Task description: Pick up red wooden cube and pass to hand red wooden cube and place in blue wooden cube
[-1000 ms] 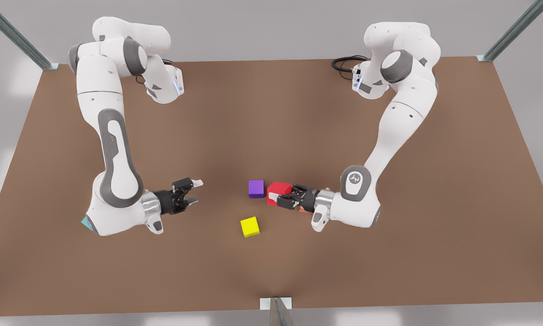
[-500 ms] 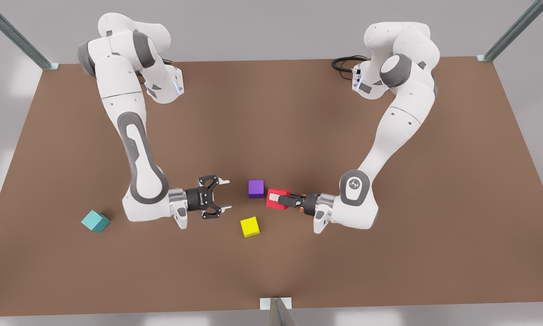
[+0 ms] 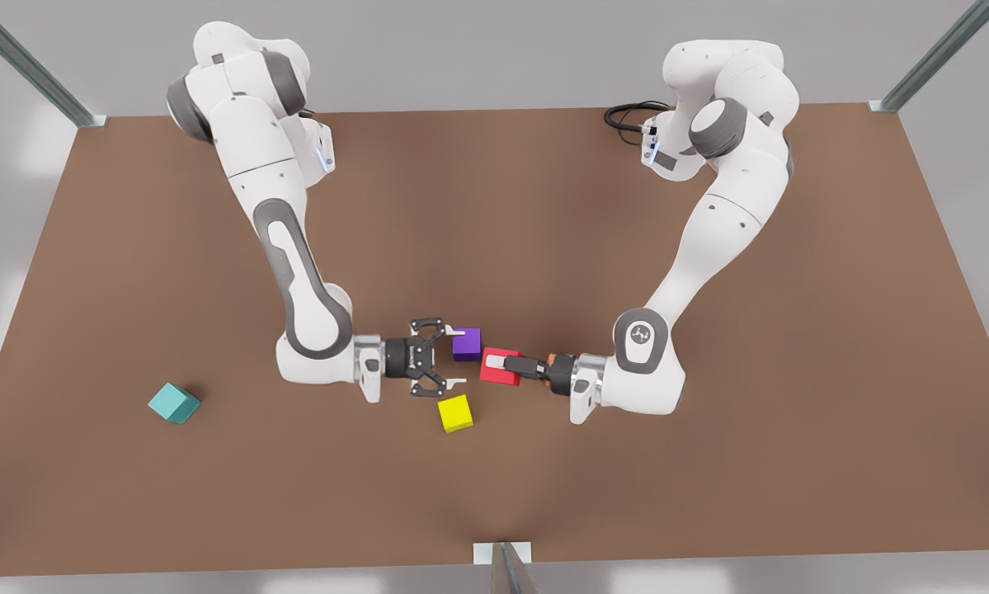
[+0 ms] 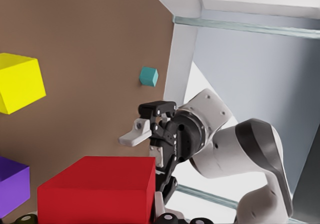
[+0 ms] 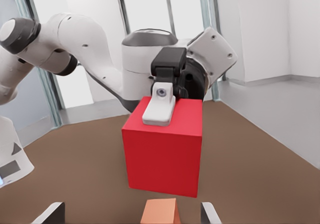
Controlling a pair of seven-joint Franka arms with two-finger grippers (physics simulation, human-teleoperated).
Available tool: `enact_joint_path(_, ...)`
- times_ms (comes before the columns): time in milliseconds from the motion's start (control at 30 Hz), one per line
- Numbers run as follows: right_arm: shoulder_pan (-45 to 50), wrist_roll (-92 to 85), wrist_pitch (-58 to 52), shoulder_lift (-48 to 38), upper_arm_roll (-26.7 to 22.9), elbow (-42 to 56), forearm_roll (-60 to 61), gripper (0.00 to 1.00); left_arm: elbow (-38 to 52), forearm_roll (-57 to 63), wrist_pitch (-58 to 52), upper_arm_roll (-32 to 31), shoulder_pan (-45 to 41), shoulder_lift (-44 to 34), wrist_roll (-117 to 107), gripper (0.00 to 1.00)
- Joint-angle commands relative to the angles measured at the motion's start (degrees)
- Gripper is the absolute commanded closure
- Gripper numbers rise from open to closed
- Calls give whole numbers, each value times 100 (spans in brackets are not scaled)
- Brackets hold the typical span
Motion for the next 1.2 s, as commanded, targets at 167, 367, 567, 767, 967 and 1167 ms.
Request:
enact_joint_path(167, 93, -1604, 287, 204, 141, 191, 353, 0, 2, -140, 37, -4, -42, -19, 921, 58)
enact_joint_path(367, 93, -1604, 340, 239, 141, 235, 362, 0, 2, -131, 63, -4, -86, -10, 929, 58)
enact_joint_path(567, 102, -1577, 463, 336, 203, 411, 397, 0, 10, -140, 178, -4, -121, 25, 921, 58)
enact_joint_path(767, 102, -1577, 639, 459, 414, 613, 441, 0, 28, -140, 186, -13, -174, 25, 833, 58)
enact_joint_path(967, 102, -1577, 683, 512, 466, 692, 485, 32, 46, -140, 274, -13, -244, 34, 833, 58)
enact_joint_path(1167, 75, -1577, 665, 503, 458, 710, 476, 44, 46, -140, 380, -13, -279, 60, 842, 30)
